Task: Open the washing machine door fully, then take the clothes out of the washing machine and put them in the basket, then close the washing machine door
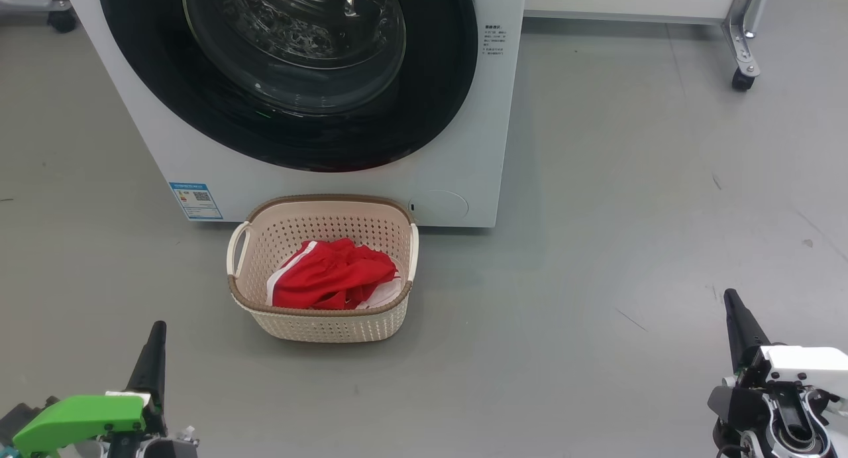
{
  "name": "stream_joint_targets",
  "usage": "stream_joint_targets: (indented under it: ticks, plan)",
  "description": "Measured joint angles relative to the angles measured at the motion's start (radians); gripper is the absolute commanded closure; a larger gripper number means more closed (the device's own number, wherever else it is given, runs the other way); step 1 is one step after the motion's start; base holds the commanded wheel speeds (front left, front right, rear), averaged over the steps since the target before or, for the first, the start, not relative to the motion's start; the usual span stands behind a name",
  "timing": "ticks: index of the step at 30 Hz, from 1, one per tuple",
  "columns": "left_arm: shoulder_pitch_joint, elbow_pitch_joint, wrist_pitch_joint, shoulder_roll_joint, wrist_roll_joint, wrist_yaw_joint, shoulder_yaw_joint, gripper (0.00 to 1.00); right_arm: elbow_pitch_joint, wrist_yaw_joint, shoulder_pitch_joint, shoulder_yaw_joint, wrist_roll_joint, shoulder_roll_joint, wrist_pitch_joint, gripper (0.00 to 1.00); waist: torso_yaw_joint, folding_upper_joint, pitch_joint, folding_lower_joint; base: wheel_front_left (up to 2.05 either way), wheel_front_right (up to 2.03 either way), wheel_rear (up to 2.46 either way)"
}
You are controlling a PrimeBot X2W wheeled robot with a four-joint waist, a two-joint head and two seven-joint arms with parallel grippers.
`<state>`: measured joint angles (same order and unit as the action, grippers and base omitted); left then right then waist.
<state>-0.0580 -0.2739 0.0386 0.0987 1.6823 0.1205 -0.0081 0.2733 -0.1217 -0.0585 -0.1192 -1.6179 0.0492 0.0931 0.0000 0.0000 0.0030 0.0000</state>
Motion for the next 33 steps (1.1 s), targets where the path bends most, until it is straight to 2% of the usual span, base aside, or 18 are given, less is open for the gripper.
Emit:
stream_joint_targets:
  ticks: [33]
  plan:
    - [0.0, 0.001, 0.004, -0.006, -0.002, 0.0, 0.003, 1.0, 0.0, 0.0, 0.0, -0.001, 0.0, 0.0, 0.0, 1.0, 0.0, 0.0, 0.0, 0.0, 0.0, 0.0, 0.0]
